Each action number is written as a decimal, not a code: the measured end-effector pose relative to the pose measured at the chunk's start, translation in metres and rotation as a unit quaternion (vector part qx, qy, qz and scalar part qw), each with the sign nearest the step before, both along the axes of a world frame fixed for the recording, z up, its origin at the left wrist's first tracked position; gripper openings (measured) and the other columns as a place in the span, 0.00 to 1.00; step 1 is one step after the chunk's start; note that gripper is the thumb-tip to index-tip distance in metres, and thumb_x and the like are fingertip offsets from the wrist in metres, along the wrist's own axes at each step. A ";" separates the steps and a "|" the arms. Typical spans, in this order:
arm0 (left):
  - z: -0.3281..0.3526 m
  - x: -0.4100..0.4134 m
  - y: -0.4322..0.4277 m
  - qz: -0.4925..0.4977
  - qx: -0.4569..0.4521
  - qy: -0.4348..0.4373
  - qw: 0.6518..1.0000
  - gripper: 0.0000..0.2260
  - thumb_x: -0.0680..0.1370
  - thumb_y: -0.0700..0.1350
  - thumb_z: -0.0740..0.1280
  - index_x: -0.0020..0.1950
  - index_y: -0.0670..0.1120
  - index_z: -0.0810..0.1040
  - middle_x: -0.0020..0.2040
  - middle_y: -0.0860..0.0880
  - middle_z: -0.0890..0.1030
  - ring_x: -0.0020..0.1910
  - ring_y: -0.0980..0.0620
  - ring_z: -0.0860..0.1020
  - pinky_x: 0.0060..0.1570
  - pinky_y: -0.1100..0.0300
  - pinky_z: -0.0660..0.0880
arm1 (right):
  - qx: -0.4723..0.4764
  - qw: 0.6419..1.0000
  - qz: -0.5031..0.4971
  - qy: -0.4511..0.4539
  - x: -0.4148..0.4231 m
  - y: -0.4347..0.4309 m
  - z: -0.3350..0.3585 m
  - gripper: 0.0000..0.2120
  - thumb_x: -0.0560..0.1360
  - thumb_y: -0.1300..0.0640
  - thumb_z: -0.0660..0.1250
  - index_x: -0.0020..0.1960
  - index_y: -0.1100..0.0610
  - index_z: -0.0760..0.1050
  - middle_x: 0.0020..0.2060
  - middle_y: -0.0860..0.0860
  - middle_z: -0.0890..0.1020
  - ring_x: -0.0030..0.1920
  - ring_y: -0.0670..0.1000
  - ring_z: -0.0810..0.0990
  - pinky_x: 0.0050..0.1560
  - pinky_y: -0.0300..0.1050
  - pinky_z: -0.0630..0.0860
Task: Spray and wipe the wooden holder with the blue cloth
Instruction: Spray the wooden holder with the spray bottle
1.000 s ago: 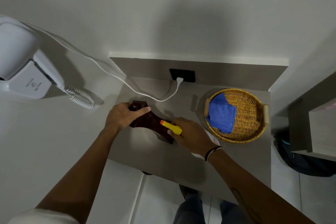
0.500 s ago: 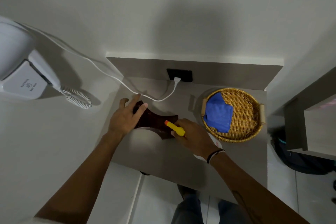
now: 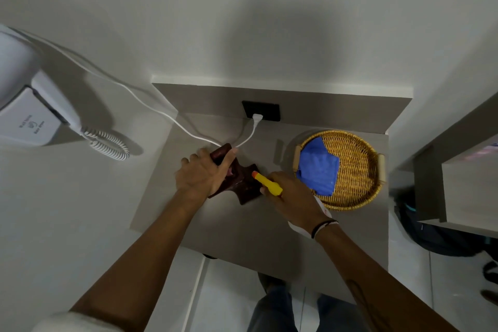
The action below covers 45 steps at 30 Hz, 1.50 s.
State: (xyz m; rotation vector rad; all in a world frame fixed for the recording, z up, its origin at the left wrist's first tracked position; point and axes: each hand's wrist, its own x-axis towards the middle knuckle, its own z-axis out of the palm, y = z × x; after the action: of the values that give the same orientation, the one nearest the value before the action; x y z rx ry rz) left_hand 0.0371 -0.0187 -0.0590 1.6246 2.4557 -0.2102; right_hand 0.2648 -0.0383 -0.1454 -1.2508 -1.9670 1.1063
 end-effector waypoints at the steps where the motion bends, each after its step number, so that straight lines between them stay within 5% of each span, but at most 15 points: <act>1: -0.002 0.002 0.001 -0.017 -0.005 0.027 0.999 0.54 0.68 0.82 0.36 0.72 0.44 0.71 0.59 0.37 0.77 0.59 0.34 0.77 0.54 0.38 0.75 | 0.004 1.000 -0.001 -0.001 0.001 0.001 0.001 0.08 0.82 0.48 0.67 0.50 0.52 0.76 0.40 0.45 0.76 0.38 0.47 0.76 0.41 0.49 0.76; 5: -0.008 0.011 0.002 -0.033 0.060 0.035 0.997 0.44 0.76 0.78 0.44 0.68 0.43 0.74 0.60 0.39 0.79 0.61 0.37 0.77 0.57 0.37 0.76 | 0.006 1.000 -0.014 -0.013 0.005 0.003 0.002 0.10 0.82 0.48 0.67 0.51 0.55 0.78 0.41 0.50 0.81 0.40 0.51 0.79 0.42 0.52 0.79; 9: -0.018 0.008 -0.003 -0.146 0.123 -0.077 0.979 0.32 0.84 0.67 0.49 0.80 0.48 0.65 0.71 0.39 0.75 0.71 0.39 0.72 0.69 0.40 0.73 | 0.001 1.000 -0.023 -0.010 0.011 0.001 0.001 0.08 0.82 0.48 0.67 0.50 0.52 0.77 0.39 0.47 0.79 0.39 0.49 0.78 0.39 0.42 0.74; 11: -0.017 0.003 -0.004 -0.205 0.128 -0.116 0.963 0.34 0.83 0.68 0.48 0.82 0.48 0.62 0.74 0.40 0.72 0.73 0.41 0.70 0.71 0.40 0.72 | -0.004 1.000 -0.025 -0.012 0.015 0.000 0.001 0.08 0.82 0.49 0.68 0.51 0.53 0.78 0.40 0.48 0.81 0.39 0.49 0.79 0.40 0.42 0.75; 15: -0.015 -0.006 -0.007 -0.269 0.112 -0.063 0.954 0.47 0.74 0.77 0.61 0.82 0.46 0.63 0.74 0.42 0.73 0.72 0.42 0.71 0.72 0.42 0.69 | -0.004 1.000 -0.026 -0.011 0.018 -0.002 0.001 0.08 0.82 0.50 0.69 0.51 0.54 0.78 0.40 0.49 0.80 0.38 0.51 0.78 0.39 0.47 0.75; 19: -0.006 -0.011 0.000 -0.214 0.148 -0.043 0.965 0.41 0.66 0.78 0.68 0.67 0.50 0.75 0.58 0.49 0.81 0.54 0.48 0.80 0.51 0.53 0.79 | -0.009 1.000 -0.006 -0.008 0.016 -0.004 0.005 0.07 0.82 0.51 0.68 0.50 0.55 0.77 0.40 0.49 0.78 0.38 0.50 0.76 0.39 0.44 0.71; 23: 0.007 -0.026 0.003 -0.120 0.172 -0.032 0.977 0.30 0.63 0.77 0.68 0.48 0.53 0.82 0.40 0.55 0.78 0.36 0.55 0.78 0.36 0.62 0.74 | -0.007 0.999 0.045 0.009 0.006 -0.004 0.016 0.08 0.82 0.52 0.69 0.52 0.58 0.79 0.41 0.49 0.79 0.40 0.51 0.78 0.41 0.51 0.75; 26: 0.010 -0.043 -0.001 -0.014 0.146 -0.056 0.988 0.33 0.63 0.78 0.66 0.46 0.51 0.85 0.39 0.51 0.83 0.38 0.49 0.82 0.42 0.54 0.82 | 0.002 0.998 0.059 0.021 -0.006 -0.007 0.024 0.09 0.81 0.52 0.70 0.54 0.58 0.80 0.42 0.50 0.79 0.41 0.51 0.78 0.44 0.52 0.76; 31: 0.011 -0.060 -0.005 0.062 0.127 -0.099 0.985 0.36 0.63 0.80 0.66 0.50 0.50 0.86 0.43 0.49 0.86 0.42 0.47 0.84 0.48 0.54 0.82 | -0.002 0.998 0.054 0.023 -0.020 -0.008 0.029 0.11 0.81 0.51 0.70 0.56 0.58 0.81 0.47 0.54 0.84 0.45 0.55 0.82 0.46 0.54 0.78; 45: 0.014 -0.063 -0.008 0.095 0.132 -0.139 0.977 0.37 0.64 0.80 0.66 0.53 0.50 0.86 0.41 0.52 0.83 0.40 0.50 0.82 0.44 0.57 0.77 | -0.005 0.998 0.067 -0.005 -0.012 0.002 0.020 0.11 0.81 0.49 0.69 0.51 0.57 0.79 0.40 0.48 0.79 0.39 0.51 0.78 0.41 0.52 0.77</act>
State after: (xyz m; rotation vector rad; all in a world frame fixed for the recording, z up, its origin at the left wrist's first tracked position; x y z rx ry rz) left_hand -0.0263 -0.0266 -0.0447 1.3817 2.4734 0.3610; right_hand 0.2529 -0.0362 -0.1253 -1.1457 -2.0808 1.1777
